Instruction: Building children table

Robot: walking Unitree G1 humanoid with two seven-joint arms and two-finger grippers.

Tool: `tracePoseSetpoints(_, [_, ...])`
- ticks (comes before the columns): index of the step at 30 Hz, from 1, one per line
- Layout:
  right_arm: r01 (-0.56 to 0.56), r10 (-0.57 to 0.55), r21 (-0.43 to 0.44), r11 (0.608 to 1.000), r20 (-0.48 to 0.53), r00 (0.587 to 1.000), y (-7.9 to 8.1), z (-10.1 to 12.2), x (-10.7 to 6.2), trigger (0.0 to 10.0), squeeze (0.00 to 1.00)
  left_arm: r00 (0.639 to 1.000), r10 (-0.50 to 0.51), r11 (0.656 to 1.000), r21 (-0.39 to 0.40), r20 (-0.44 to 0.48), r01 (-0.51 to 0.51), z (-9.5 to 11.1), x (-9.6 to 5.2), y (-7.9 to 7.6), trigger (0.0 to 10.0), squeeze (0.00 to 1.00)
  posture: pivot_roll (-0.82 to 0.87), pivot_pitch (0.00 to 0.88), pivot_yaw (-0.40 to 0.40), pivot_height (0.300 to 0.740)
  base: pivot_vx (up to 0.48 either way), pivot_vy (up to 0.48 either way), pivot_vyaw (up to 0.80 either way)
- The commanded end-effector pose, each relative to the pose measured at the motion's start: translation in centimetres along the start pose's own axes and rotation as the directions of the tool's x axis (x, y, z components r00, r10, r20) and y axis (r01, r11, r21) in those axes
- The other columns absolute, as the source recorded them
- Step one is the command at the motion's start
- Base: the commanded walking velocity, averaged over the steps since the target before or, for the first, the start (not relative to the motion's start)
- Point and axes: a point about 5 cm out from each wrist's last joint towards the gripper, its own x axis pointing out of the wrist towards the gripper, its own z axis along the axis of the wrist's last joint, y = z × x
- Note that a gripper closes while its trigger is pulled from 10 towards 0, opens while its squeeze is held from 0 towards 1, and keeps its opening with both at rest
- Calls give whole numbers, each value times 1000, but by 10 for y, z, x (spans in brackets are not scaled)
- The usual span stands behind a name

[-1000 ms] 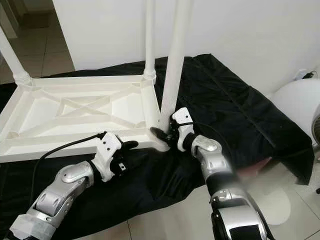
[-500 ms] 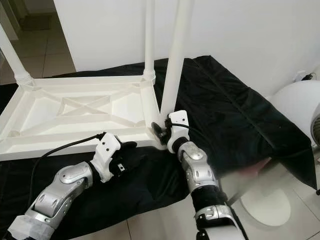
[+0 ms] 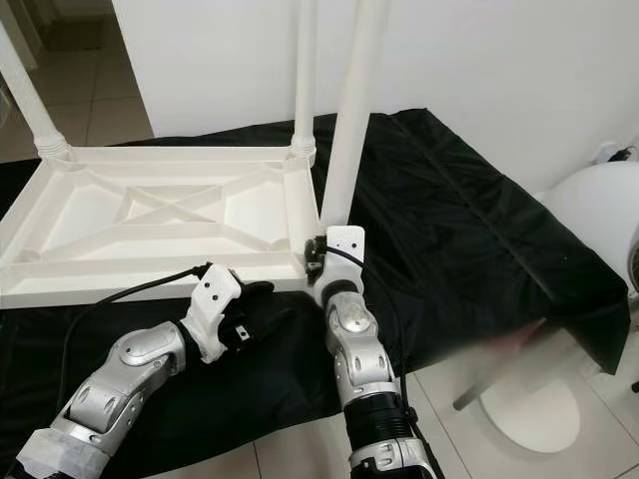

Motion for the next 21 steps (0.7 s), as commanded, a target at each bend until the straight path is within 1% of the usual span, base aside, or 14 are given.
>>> tracePoseSetpoints(1, [23, -22, 91, 996, -9, 1000, 1, 0, -2, 10000, 0, 999, -41, 999, -4, -14, 41, -3, -1, -2, 10000, 0, -55, 29, -13, 740, 0, 0, 0])
tracePoseSetpoints(2, [-6, 5, 97, 995, 4, 1000, -2, 2, -1, 10000, 204, 999, -42, 999, -3, -14, 42, -3, 0, -2, 10000, 0, -54, 26, -14, 740, 0, 0, 0])
tracePoseSetpoints(3, [-11, 10, 108, 994, 5, 1000, -3, 2, -2, 10000, 1000, 999, -42, 999, -3, -13, 42, -2, 0, -2, 10000, 0, -54, 26, -14, 740, 0, 0, 0])
tracePoseSetpoints(8, [-18, 17, 121, 992, 8, 1000, -3, 3, -2, 10000, 1000, 999, -42, 999, -3, -12, 42, -2, 0, -2, 10000, 0, -53, 24, -15, 740, 0, 0, 0])
tracePoseSetpoints(11, [-24, 21, 105, 994, 33, 999, -9, 10, -2, 10000, 1000, 999, -42, 999, -1, -13, 42, -3, 0, -2, 10000, 0, -52, 16, -16, 740, 0, 0, 0])
tracePoseSetpoints(13, [-42, 38, 103, 994, 39, 999, -11, 11, -2, 10000, 1000, 999, -42, 999, -1, -14, 42, -3, -1, -2, 10000, 0, -52, 16, -16, 740, 0, 0, 0])
tracePoseSetpoints(14, [-79, 74, 104, 991, 46, 996, -13, 12, -3, 10000, 984, 999, -41, 999, -1, -15, 41, -3, -1, -2, 10000, 0, -51, 12, -17, 740, 0, 0, 0])
tracePoseSetpoints(15, [-79, 74, 104, 991, 46, 996, -13, 12, -3, 10000, 984, 999, -41, 999, -1, -15, 41, -3, -1, -2, 10000, 0, -51, 12, -17, 740, 0, 0, 0])
tracePoseSetpoints(16, [-137, 133, 93, 986, 53, 990, -14, 12, -4, 10000, 282, 999, -41, 999, 0, -16, 41, -3, -1, -2, 10000, 0, -51, 12, -17, 740, 0, 0, 0])
tracePoseSetpoints(17, [-186, 182, 79, 979, 51, 982, -17, 11, -4, 10000, 0, 999, -41, 999, 2, -16, 41, -3, -1, -2, 10000, 0, -52, 10, -17, 740, 0, 0, 0])
tracePoseSetpoints(18, [-186, 182, 79, 979, 51, 982, -17, 11, -4, 10000, 0, 999, -41, 999, 2, -16, 41, -3, -1, -2, 10000, 0, -52, 10, -17, 740, 0, 0, 0])
tracePoseSetpoints(19, [-246, 244, 48, 968, 46, 969, -22, 10, -3, 10000, 0, 999, -43, 999, 3, -16, 43, -3, -1, -2, 10000, 0, -52, 10, -17, 740, 0, 0, 0])
tracePoseSetpoints(20, [-246, 244, 48, 968, 46, 969, -22, 10, -3, 10000, 0, 999, -43, 999, 3, -16, 43, -3, -1, -2, 10000, 0, -52, 10, -17, 740, 0, 0, 0])
tracePoseSetpoints(21, [-309, 308, 14, 951, 38, 951, -28, 9, -2, 10000, 0, 999, -44, 999, 4, -16, 44, -3, -1, -2, 10000, 0, -50, 7, -16, 740, 0, 0, 0])
